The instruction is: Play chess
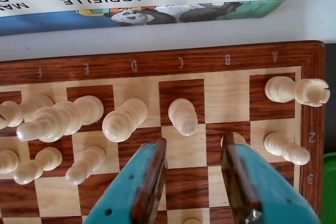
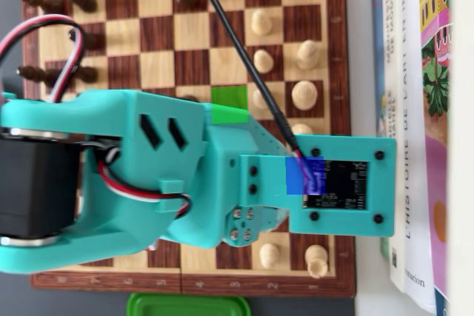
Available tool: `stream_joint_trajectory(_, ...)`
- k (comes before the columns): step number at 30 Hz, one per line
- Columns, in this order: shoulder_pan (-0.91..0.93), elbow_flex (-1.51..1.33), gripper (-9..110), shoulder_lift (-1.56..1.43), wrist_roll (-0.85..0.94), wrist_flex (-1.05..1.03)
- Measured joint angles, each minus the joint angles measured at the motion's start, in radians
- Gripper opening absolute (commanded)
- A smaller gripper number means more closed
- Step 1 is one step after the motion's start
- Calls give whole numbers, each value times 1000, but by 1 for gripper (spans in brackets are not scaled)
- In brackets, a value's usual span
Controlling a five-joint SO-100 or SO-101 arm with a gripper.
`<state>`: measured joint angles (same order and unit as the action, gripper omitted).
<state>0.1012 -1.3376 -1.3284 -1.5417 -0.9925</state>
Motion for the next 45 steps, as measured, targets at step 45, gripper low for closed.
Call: stream_joint_trajectory(45, -6, 95, 15, 155, 0, 0)
